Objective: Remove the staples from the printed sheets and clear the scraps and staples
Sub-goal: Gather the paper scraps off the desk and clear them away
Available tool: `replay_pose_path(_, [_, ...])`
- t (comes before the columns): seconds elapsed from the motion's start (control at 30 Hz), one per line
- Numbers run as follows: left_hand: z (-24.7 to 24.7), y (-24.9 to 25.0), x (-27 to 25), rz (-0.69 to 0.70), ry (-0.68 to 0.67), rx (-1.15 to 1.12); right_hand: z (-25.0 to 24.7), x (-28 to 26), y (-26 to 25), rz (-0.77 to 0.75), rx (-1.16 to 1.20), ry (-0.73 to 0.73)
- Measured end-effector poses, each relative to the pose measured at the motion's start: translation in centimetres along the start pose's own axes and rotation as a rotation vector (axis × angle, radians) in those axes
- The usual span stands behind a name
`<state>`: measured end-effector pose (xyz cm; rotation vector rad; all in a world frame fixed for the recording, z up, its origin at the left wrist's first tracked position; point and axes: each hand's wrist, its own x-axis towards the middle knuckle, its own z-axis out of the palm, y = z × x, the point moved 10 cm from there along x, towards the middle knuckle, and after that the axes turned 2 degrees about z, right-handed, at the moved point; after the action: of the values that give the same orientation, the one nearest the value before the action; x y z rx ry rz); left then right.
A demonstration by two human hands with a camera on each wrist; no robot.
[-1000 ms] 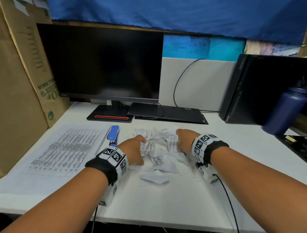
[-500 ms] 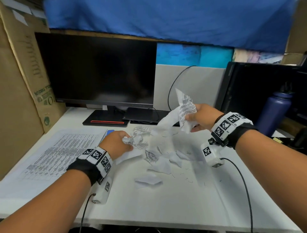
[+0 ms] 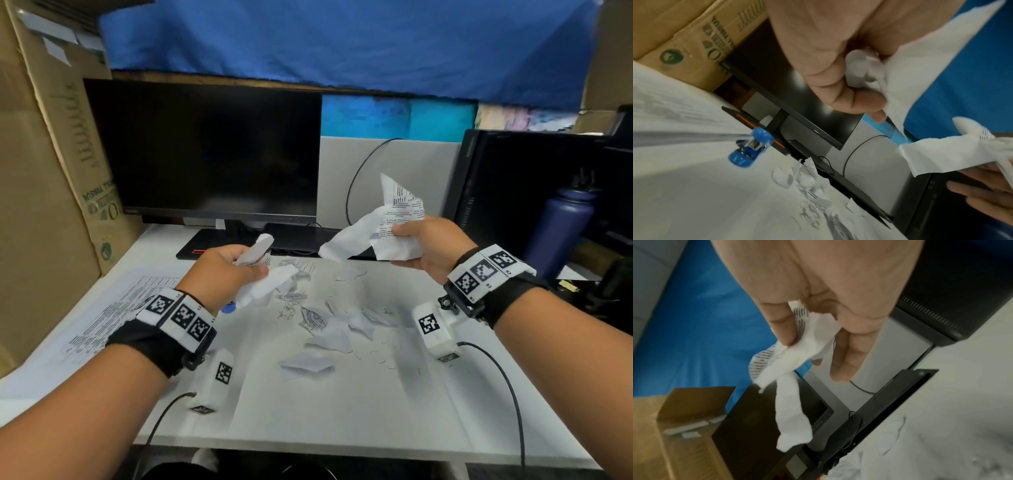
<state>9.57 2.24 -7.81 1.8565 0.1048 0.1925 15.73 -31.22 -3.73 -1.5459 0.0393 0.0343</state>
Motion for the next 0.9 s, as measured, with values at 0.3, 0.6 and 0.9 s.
replay_pose_path(0.3, [3.4, 0.0, -4.1, -0.078, -0.203, -0.372, 1.3, -3.1, 0.0, -0.065, 0.242, 0.011])
replay_pose_path(0.6, [5.8, -4.0, -7.1, -0.129, -0.253, -0.388, 0.0, -2.8, 6.3, -0.007, -0.143, 0.09])
replay_pose_path(0.9, [4.0, -4.0, -4.8, -0.081, -0.081, -0.201, 2.3, -2.4, 2.5, -0.23, -0.468, -0.024])
